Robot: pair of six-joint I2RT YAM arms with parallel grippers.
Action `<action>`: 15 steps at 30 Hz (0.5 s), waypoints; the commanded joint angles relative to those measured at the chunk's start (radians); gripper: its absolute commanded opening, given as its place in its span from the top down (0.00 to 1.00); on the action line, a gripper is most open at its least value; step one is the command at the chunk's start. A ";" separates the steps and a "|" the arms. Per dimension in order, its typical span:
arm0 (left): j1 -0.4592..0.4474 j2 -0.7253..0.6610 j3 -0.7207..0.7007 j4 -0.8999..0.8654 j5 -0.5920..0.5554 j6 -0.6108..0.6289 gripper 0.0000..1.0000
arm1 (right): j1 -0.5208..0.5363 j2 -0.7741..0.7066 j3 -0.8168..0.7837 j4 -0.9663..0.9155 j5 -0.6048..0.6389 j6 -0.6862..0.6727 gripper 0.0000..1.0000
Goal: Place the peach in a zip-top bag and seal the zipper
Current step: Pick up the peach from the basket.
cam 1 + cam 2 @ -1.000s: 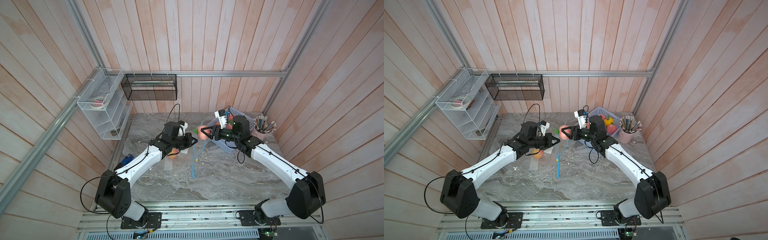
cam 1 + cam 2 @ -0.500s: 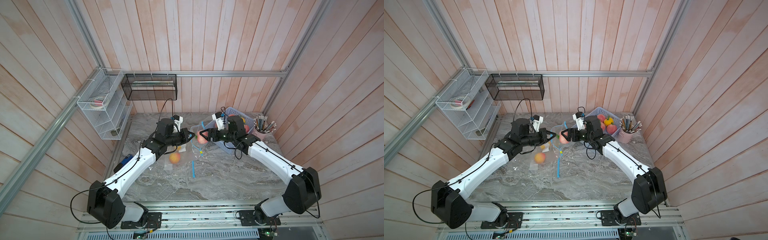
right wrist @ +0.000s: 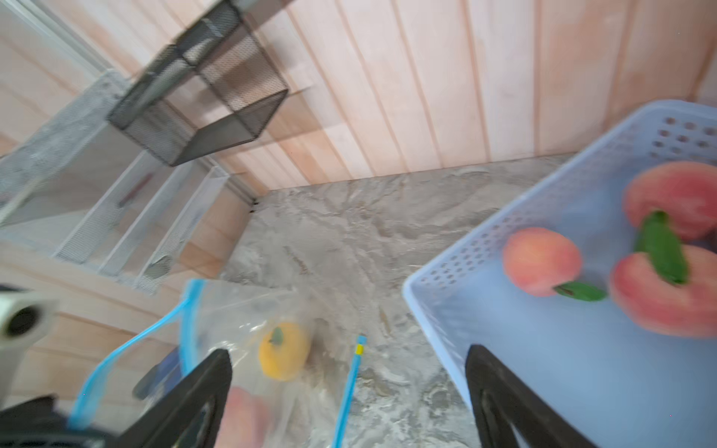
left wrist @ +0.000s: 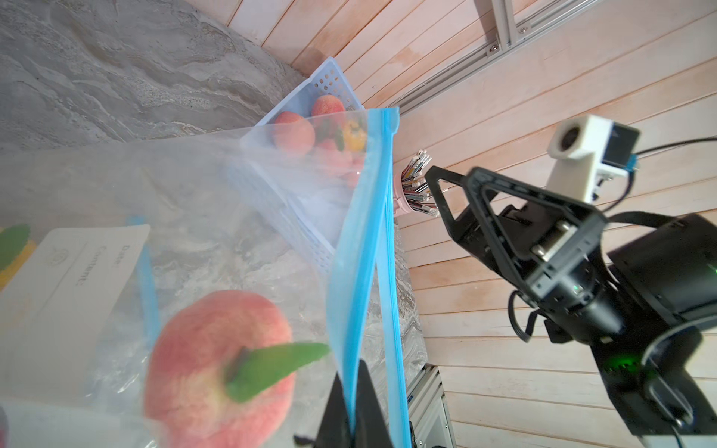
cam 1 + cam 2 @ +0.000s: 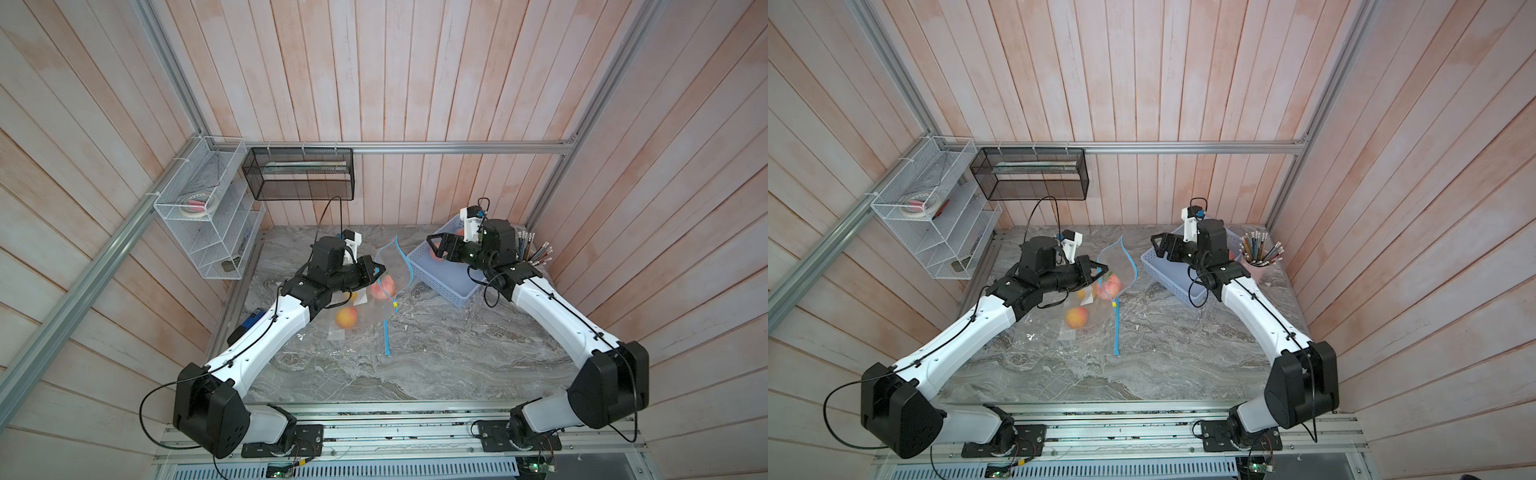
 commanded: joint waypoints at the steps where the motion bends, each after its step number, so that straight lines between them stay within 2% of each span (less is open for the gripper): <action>1: 0.006 -0.008 0.013 -0.030 -0.018 0.035 1.00 | -0.049 0.127 0.046 -0.055 0.141 -0.005 0.08; 5: 0.007 -0.003 0.014 -0.033 -0.012 0.038 1.00 | -0.098 0.320 0.178 -0.082 0.190 -0.021 0.09; 10: 0.007 0.002 0.007 -0.035 -0.009 0.041 1.00 | -0.106 0.534 0.367 -0.132 0.271 -0.095 0.10; 15: 0.007 0.008 0.008 -0.035 -0.005 0.041 1.00 | -0.117 0.693 0.525 -0.173 0.268 -0.166 0.15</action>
